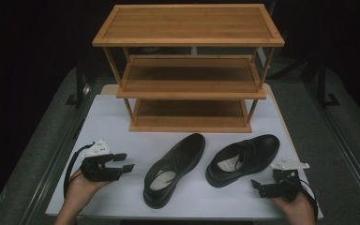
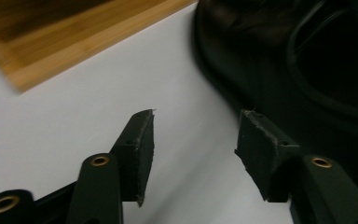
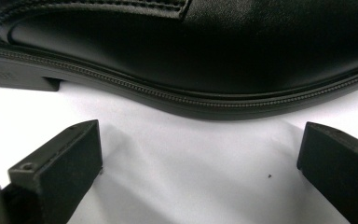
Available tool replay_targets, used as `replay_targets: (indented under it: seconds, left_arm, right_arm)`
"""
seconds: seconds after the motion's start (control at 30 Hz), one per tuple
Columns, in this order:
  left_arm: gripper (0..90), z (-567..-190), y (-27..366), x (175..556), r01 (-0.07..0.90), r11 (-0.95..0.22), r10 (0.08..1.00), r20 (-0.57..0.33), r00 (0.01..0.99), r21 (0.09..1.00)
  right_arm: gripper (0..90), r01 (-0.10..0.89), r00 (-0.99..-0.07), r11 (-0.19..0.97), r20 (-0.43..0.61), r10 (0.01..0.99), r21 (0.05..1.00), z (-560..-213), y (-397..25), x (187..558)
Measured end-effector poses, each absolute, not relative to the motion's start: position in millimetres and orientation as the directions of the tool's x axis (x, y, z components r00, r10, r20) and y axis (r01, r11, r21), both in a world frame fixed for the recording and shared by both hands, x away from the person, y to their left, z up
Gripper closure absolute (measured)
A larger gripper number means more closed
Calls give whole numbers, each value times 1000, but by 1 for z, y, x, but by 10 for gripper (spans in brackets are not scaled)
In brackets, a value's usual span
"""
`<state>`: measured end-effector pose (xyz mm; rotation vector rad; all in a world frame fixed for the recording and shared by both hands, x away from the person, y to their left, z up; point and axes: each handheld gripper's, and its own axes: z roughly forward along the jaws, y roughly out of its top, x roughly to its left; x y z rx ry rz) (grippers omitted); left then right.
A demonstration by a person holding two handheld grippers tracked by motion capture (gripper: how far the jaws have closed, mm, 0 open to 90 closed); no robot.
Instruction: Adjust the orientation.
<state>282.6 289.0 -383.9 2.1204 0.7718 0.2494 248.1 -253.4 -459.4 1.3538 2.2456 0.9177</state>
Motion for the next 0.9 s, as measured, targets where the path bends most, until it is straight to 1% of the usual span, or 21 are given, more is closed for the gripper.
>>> replay_targets:
  seconds: [0.17,0.47,0.67,0.9]
  left_arm:
    - [496,-367,264,286,401,-471,545,-98,833,786]
    - [508,-351,235,293,351,-487,479,-91,873,800]
    - [510,-348,209,302,314,-512,430,-78,900,800]
    - [515,-355,191,310,314,-536,406,-87,910,784]
  right_arm:
    - [0,645,-475,329,24,880,690,-459,-253,248]
    - [0,645,-475,330,24,879,690,-459,-253,248]
    - [0,644,-476,331,23,879,690,-459,-254,248]
    - [0,644,-476,331,22,879,690,-459,-254,248]
